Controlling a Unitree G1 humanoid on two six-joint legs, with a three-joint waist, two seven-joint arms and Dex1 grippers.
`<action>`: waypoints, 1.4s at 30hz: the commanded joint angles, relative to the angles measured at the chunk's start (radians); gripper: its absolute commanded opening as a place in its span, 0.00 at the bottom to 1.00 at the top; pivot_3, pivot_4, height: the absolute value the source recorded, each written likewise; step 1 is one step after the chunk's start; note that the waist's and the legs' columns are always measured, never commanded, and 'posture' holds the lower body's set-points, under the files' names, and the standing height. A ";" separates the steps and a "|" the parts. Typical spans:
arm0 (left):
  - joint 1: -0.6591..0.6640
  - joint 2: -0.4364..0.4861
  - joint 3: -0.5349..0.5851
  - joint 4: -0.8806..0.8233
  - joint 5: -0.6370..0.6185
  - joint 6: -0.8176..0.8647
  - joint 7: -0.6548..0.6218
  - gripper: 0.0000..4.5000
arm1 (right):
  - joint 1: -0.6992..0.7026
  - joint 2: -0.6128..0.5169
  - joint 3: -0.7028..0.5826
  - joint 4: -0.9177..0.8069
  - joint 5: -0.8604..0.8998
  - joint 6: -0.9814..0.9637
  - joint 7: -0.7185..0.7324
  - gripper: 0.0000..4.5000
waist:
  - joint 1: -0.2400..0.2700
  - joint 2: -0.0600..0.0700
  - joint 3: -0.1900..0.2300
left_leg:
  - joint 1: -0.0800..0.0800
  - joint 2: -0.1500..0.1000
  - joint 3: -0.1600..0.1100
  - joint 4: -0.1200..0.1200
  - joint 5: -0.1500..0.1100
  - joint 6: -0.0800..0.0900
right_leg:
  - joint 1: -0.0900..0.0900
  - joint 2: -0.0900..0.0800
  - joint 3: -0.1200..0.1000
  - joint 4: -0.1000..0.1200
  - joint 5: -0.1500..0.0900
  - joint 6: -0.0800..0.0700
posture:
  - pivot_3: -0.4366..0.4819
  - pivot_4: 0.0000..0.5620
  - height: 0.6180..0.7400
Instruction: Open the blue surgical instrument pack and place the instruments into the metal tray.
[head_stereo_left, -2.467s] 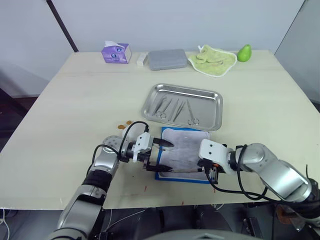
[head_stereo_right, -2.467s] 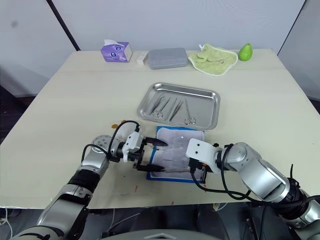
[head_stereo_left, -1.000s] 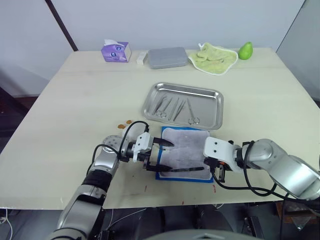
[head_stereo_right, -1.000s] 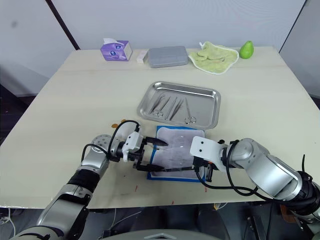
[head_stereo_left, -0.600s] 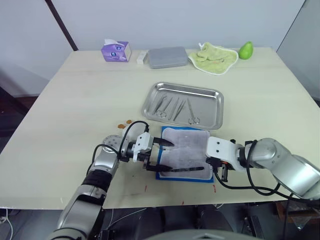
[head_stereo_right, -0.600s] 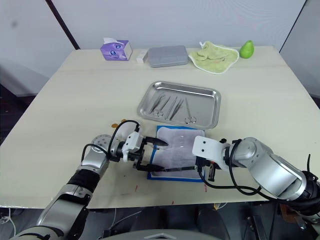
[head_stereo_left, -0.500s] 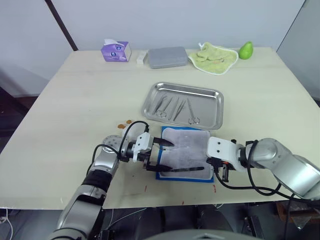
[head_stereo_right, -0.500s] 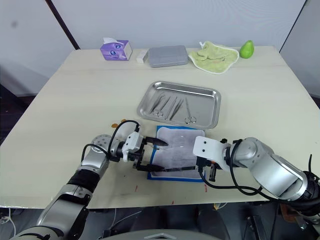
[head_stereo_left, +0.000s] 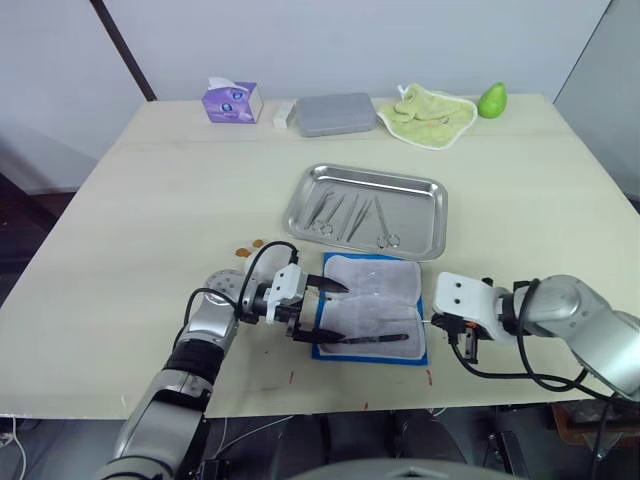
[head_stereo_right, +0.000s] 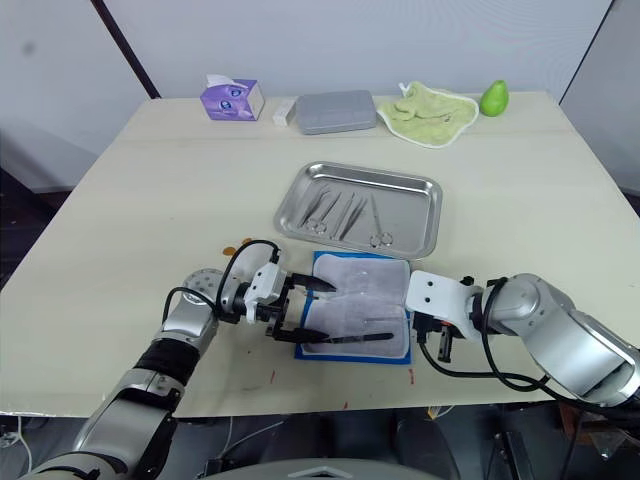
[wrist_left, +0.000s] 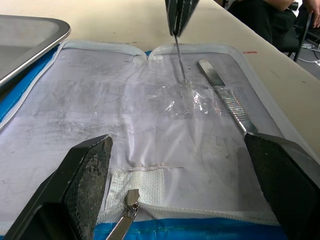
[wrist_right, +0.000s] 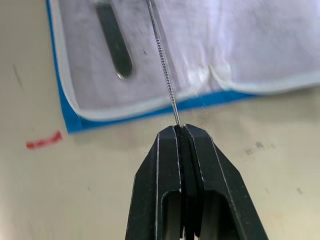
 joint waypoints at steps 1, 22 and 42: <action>0.047 0.001 -0.040 0.030 0.043 0.031 -0.004 1.00 | 0.016 -0.023 -0.066 -0.006 0.017 -0.018 0.015 0.02 | 0.000 0.000 0.000 | 0.000 0.000 0.000 0.000 0.000 0.000 | 0.000 0.000 0.000 0.000 0.000 0.000 | 0.48 0.27 1.00; 0.043 -0.009 -0.036 0.089 0.052 -0.008 0.000 1.00 | -0.008 0.169 -0.364 0.125 0.262 0.128 -0.055 0.02 | 0.000 0.000 0.001 | 0.001 -0.001 0.000 0.000 0.000 0.000 | 0.001 0.000 0.001 0.000 0.000 0.001 | 0.48 0.27 1.00; 0.048 -0.006 -0.034 0.039 0.048 0.025 0.010 1.00 | -0.253 0.563 -0.401 0.450 0.162 0.177 -0.476 0.02 | -0.001 0.002 0.001 | 0.000 -0.001 0.005 -0.001 0.000 0.000 | 0.000 0.000 0.001 0.000 0.000 0.001 | 0.48 0.27 1.00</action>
